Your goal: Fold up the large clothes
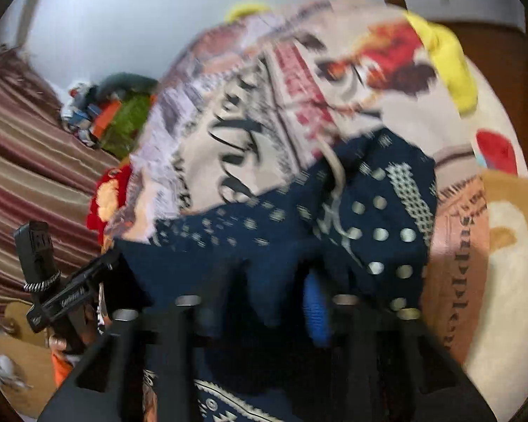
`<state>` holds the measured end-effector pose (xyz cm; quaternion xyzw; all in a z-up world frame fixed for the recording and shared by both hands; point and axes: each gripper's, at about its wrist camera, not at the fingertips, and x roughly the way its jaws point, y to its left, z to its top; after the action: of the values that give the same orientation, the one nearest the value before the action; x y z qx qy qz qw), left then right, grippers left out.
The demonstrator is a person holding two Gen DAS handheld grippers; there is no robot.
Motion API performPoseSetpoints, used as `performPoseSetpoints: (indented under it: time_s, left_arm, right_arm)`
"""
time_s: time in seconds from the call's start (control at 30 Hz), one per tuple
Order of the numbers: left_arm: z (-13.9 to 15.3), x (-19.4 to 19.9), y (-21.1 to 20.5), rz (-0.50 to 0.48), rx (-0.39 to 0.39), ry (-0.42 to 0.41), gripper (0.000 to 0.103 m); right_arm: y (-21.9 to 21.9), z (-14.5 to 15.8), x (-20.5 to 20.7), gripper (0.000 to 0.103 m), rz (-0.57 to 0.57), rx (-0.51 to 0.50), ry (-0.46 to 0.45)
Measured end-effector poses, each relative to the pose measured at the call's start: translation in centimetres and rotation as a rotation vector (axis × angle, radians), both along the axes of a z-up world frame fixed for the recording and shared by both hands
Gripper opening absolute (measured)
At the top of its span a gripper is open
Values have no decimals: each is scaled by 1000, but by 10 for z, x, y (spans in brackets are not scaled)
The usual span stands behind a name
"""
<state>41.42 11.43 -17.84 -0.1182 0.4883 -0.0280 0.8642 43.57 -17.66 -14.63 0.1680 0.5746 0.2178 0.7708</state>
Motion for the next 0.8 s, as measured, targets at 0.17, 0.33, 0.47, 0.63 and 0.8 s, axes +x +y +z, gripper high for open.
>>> performPoseSetpoints:
  time_s: [0.17, 0.33, 0.47, 0.63, 0.8]
  left_arm:
    - [38, -31, 35, 40, -34, -90, 60]
    - [53, -84, 63, 73, 79, -112, 68]
    - [27, -126, 75, 47, 124, -22, 68]
    - [-24, -162, 80, 34, 75, 82, 68]
    - [-61, -163, 65, -6, 20, 153, 68]
  right_arm:
    - [-26, 26, -8, 75, -32, -57, -95]
    - [-36, 65, -38, 81, -9, -142, -230]
    - [-20, 75, -79, 86, 100, -273, -334]
    - [3, 55, -118, 87, 215, -390, -384]
    - [28, 21, -124, 87, 271, -434, -316]
